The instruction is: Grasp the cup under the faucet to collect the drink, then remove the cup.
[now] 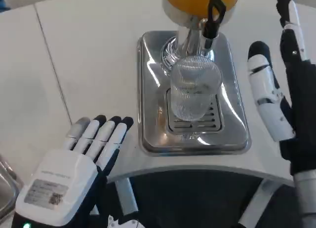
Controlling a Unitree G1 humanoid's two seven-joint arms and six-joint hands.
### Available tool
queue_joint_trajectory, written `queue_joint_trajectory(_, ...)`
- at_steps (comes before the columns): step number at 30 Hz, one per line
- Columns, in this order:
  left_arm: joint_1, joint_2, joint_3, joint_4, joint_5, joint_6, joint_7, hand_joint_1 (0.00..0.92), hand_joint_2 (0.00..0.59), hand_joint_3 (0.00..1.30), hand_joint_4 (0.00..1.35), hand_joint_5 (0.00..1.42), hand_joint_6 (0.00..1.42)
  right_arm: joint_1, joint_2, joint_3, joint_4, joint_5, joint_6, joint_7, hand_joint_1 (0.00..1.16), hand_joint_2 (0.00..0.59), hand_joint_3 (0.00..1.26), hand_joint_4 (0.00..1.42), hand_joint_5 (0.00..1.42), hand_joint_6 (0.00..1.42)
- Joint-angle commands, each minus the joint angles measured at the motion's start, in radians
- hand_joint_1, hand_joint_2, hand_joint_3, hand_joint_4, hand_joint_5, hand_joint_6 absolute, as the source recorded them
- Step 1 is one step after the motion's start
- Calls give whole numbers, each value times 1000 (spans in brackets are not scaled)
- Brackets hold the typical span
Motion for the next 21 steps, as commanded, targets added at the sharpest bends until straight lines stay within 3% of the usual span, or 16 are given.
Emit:
queue_joint_trajectory(1,6,-9,-7,-19,6,-7,-11,0,31,0,0,0,0,-59,5,-3,52,22,-7,-28,0,546,0,0,0,0)
queue_joint_trajectory(9,8,-8,-1,-17,2,-3,-22,0,31,0,0,0,0,-170,-46,-60,94,49,52,25,0,550,0,0,0,0)
queue_joint_trajectory(21,2,-18,-7,-9,3,4,-33,0,37,0,0,0,0,-336,-61,-72,137,80,143,50,0,550,0,0,0,0)
